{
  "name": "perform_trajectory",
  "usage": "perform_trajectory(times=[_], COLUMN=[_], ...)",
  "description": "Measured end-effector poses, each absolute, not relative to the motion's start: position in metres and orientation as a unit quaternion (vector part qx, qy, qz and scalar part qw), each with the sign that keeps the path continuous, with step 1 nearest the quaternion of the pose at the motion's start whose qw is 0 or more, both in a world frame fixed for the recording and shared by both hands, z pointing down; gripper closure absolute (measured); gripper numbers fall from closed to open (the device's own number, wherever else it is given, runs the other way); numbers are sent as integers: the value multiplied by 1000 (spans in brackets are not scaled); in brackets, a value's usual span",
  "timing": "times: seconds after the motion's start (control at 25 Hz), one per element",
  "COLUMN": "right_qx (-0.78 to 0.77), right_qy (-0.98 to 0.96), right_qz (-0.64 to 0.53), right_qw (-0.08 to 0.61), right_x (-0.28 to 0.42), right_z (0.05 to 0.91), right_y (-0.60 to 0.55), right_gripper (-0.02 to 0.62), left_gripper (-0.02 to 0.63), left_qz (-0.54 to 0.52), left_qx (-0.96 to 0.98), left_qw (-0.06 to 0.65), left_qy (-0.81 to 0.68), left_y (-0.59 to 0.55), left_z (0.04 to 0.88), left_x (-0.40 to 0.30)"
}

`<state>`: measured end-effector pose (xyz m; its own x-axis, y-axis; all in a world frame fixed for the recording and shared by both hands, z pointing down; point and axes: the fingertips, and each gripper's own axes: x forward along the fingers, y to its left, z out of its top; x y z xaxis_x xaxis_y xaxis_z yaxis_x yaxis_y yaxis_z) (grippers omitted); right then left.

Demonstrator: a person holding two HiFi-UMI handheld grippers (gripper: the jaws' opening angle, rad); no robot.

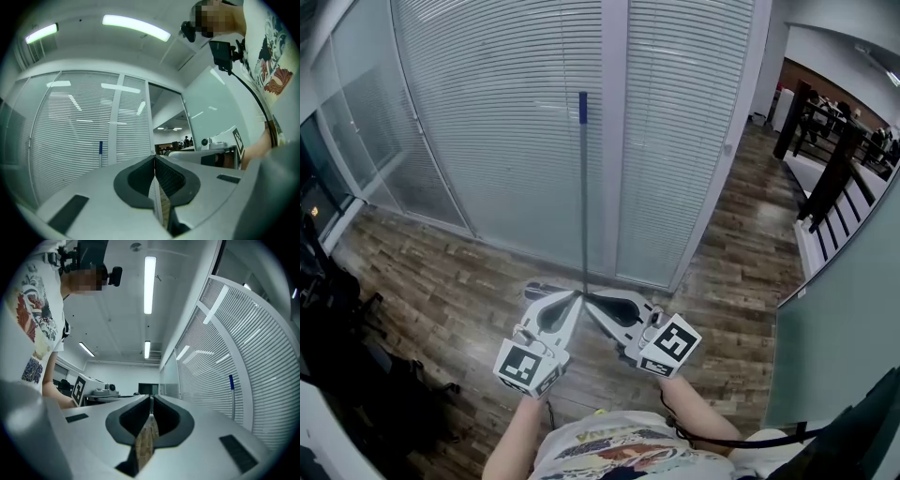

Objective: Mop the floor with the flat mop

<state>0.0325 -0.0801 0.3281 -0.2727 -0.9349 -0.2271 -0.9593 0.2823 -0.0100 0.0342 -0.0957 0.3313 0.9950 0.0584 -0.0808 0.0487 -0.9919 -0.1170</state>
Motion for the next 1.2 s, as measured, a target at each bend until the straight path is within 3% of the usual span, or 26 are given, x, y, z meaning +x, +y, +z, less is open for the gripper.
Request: perform_trajectory(times=[0.64,1.2], right_qx=[-623,-612], right_qy=[778,785], right_qz=[60,47], right_qw=[57,87], right_x=[57,191], right_z=[350,360], right_y=[-110,-214], right_gripper=[558,558], left_gripper=[594,594], left_qz=[29,7], left_qx=[-998,-996], left_qw=[55,83], left_qy=[-5,21], left_y=[-129,-229], left_z=[350,352], left_x=[52,187])
